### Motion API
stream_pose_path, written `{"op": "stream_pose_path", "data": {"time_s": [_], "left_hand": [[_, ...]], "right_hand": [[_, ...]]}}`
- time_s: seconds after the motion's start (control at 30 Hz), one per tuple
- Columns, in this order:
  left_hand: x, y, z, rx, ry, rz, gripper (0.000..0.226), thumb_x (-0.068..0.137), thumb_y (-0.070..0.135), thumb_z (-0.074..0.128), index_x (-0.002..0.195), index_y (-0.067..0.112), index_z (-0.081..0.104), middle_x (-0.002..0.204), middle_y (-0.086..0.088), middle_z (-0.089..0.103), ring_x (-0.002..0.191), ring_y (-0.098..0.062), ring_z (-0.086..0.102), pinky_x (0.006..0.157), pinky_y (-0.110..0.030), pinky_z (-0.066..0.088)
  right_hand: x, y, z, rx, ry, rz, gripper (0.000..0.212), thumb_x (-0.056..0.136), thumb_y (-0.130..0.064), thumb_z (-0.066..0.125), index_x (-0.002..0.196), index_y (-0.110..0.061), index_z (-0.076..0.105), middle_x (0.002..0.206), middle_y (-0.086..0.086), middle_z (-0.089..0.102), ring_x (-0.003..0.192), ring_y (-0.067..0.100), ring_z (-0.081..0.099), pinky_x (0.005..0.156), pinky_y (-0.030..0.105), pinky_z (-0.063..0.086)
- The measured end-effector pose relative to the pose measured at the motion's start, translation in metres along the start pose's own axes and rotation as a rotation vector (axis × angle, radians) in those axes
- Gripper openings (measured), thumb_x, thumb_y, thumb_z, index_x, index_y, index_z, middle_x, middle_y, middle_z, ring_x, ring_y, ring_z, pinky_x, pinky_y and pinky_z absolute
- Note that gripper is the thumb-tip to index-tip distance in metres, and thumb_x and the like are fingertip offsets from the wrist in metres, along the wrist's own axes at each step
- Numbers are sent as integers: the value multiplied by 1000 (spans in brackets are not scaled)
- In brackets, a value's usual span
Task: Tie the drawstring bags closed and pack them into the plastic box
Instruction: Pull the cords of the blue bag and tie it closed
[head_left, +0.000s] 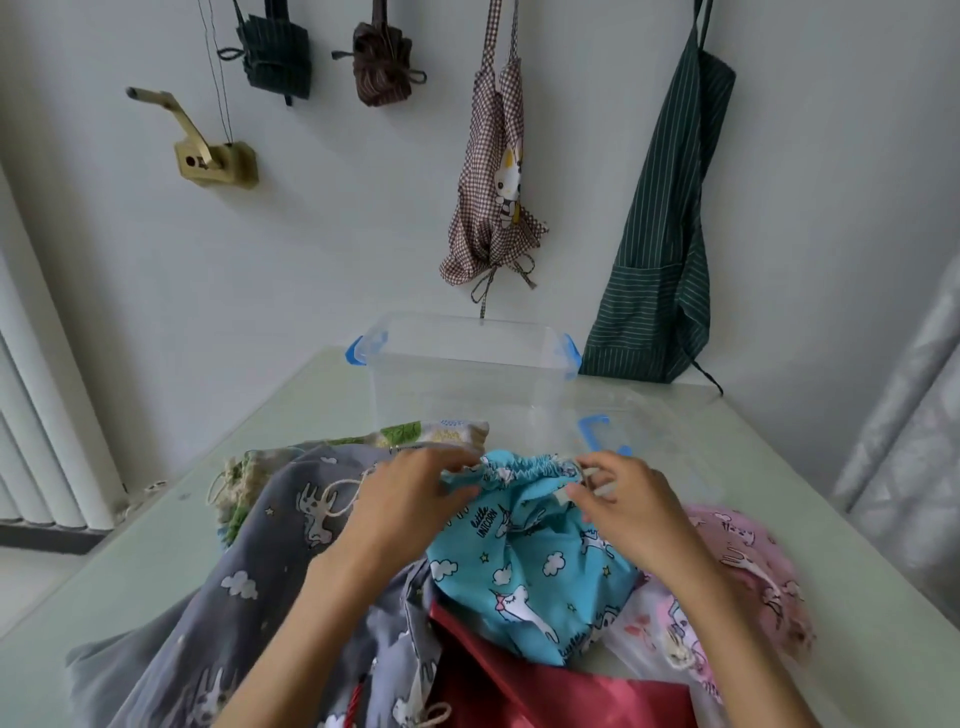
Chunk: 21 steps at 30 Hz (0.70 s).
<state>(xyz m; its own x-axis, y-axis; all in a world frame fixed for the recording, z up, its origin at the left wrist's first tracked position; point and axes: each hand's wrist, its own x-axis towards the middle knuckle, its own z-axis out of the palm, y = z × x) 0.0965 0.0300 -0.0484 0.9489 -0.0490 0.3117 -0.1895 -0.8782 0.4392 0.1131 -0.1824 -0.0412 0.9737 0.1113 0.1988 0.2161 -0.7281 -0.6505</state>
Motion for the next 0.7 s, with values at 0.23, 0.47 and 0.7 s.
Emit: {"op": "stream_pose_path", "data": {"time_s": [0.23, 0.47, 0.7], "left_hand": [[-1, -17, -31, -188, 46, 6, 19, 71, 34, 80, 87, 26, 78, 76, 15, 74, 72, 2, 69, 73, -22, 56], [-7, -17, -48, -446, -182, 131, 29, 73, 50, 61, 86, 28, 75, 82, 10, 74, 75, -14, 65, 60, -24, 52], [-6, -16, -37, -446, -177, 130, 60, 85, 51, 47, 79, -7, 59, 58, -5, 39, 49, -10, 28, 46, -16, 23]], "right_hand": [[-6, 4, -31, 235, -160, -34, 11, 70, -30, 78, 74, -21, 76, 66, 3, 73, 58, 9, 66, 63, 18, 55], [-13, 1, -52, 381, -135, -94, 15, 74, -24, 72, 78, -11, 73, 70, 6, 71, 63, 12, 65, 66, 15, 53], [-2, 7, -39, 257, 144, -93, 13, 81, -29, 69, 76, -18, 69, 71, 0, 68, 64, 9, 60, 68, 24, 50]]}}
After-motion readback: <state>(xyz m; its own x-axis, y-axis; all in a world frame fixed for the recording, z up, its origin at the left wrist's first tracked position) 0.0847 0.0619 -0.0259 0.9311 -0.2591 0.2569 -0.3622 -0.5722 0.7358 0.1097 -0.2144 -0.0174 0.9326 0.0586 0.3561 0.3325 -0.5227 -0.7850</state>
